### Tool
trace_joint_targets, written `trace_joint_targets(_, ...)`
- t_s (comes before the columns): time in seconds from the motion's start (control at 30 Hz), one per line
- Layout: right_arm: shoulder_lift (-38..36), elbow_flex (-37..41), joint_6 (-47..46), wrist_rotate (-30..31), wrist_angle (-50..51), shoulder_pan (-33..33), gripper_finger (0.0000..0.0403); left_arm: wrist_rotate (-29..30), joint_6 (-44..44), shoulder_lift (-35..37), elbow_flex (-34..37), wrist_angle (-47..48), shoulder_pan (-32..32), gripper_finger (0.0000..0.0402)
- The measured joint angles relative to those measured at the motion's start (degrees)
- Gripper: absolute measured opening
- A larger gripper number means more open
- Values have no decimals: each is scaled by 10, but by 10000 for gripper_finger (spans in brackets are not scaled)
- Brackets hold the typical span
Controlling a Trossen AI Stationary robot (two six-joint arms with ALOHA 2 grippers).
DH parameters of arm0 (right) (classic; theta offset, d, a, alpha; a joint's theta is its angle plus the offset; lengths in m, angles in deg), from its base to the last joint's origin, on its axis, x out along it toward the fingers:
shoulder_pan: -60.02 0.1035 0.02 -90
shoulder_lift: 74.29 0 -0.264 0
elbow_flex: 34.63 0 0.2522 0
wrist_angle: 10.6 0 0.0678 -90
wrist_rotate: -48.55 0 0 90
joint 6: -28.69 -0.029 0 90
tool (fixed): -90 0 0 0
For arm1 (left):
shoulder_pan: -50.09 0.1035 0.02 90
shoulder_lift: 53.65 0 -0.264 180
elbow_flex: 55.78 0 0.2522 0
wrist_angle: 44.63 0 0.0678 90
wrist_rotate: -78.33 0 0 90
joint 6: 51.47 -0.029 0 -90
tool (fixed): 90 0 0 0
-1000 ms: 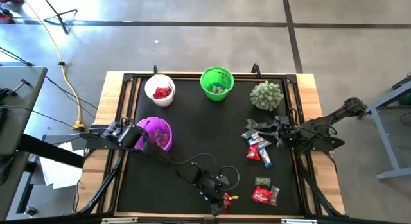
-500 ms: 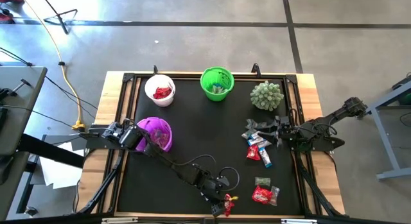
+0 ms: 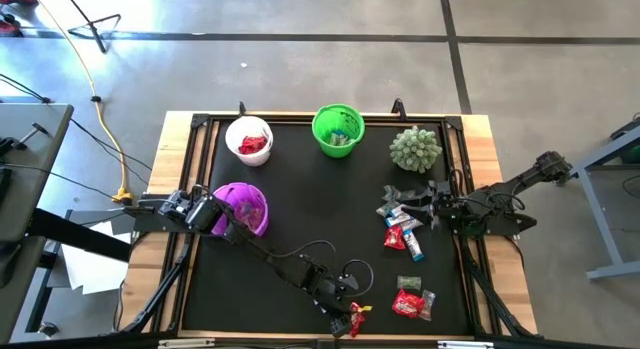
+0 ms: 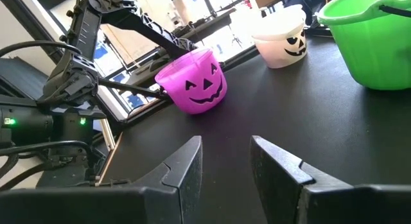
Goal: Sort candy
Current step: Put the red candy into the white bucket
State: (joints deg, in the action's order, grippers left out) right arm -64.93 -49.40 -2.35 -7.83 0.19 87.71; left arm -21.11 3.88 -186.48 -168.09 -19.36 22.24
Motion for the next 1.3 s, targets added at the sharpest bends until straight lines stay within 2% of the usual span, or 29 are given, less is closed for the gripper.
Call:
trace_joint_targets(0.83,-1,0,0,0,0,0,126,15,-16,-34,-2,-31,1,187)
trace_joint_targets(0.97,0,0,0,0,0,0,126,26,-35,-35,-2,-27,1,155)
trace_joint_targets(1.17,0,0,0,0,0,0,126,20,-36,-38,0,-43,1,77)
trace_joint_targets(1.3,0,0,0,0,0,0,126,14,-35,-39,0,-48,1,60)
